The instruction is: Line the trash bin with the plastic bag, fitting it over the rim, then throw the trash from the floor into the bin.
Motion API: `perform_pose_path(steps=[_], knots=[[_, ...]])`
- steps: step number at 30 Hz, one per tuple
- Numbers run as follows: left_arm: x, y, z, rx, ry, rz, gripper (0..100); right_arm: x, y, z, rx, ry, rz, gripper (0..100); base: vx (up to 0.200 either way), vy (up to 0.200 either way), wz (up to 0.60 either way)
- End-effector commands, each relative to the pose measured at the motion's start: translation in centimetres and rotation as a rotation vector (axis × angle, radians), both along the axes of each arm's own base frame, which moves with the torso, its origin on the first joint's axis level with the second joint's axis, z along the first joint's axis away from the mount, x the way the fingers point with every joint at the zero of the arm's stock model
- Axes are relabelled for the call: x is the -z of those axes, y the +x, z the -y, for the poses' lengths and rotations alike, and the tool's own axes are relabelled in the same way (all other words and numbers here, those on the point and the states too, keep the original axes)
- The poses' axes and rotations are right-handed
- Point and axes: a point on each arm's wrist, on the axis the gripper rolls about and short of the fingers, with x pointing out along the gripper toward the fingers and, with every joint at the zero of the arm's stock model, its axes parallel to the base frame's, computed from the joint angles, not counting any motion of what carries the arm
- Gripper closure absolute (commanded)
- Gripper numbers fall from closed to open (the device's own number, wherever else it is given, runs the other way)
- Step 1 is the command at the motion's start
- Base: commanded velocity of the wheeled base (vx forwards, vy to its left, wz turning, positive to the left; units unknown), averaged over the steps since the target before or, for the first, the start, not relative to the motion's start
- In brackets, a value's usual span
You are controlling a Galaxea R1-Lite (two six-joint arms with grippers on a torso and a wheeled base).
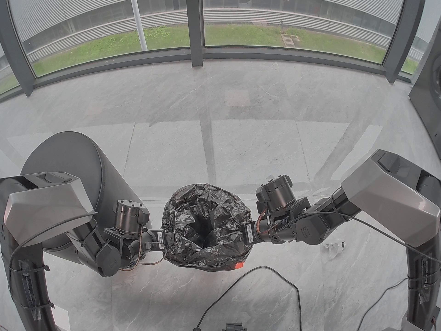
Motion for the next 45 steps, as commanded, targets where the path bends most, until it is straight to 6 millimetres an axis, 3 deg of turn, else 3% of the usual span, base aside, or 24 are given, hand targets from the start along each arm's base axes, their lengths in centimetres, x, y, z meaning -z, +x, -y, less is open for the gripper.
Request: perform_pose_path(steps=[1,7,23,33,45], knots=[[-0.3,-0.2,0.1,0.003,-0.001,0.005,0,-0.1,0.0,0.0,-0.002,0.0,0.002,100,0.0,0.0,0.0],[0.4,-0.7,-0.2,-0.006,0.011,-0.028,0,0.7,0.6,-0.5,-0.006,0.001,0.001,100,0.0,0.0,0.0],[3.0,0.7,1.0,-0.022,0.014,-0.054,0,3.1,2.1,-1.5,0.002,-0.007,-0.007,100,0.0,0.0,0.0],[4.2,0.8,1.7,-0.018,0.014,-0.076,0,2.6,2.4,-0.9,0.039,-0.017,0.01,100,0.0,0.0,0.0],[4.0,1.7,2.4,-0.024,0.002,-0.043,0,1.2,3.3,1.2,0.1,-0.013,0.034,100,0.0,0.0,0.0]])
